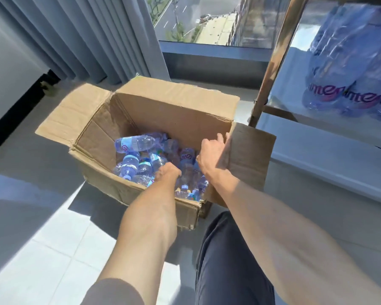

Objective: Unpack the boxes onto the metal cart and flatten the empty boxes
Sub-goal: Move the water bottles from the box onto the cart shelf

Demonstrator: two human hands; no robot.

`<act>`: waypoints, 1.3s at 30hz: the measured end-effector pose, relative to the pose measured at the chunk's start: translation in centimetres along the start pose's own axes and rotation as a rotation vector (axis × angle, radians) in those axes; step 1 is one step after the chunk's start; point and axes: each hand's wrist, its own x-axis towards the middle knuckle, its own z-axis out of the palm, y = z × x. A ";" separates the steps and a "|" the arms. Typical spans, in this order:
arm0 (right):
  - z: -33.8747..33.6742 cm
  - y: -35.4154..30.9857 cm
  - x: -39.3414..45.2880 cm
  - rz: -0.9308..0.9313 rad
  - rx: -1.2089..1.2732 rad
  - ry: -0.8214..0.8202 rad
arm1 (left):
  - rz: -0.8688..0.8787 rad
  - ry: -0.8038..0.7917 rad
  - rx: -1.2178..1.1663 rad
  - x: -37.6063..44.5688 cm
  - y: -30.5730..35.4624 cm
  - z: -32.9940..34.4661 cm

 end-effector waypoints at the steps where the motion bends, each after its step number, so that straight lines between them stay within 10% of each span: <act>1: -0.2 0.0 -0.1 0.009 -0.014 0.012 | 0.044 -0.027 0.082 0.5 0.1 0.6; 12: 0.5 -0.4 0.4 0.029 0.017 0.132 | 0.343 -0.392 0.870 3.9 1.7 2.3; 25: 0.7 -0.4 0.3 0.044 -0.015 0.171 | 0.488 -0.135 1.331 8.3 0.1 9.5; 39: 1.5 0.0 0.5 0.037 0.073 0.273 | 0.495 0.243 1.053 2.0 3.3 3.9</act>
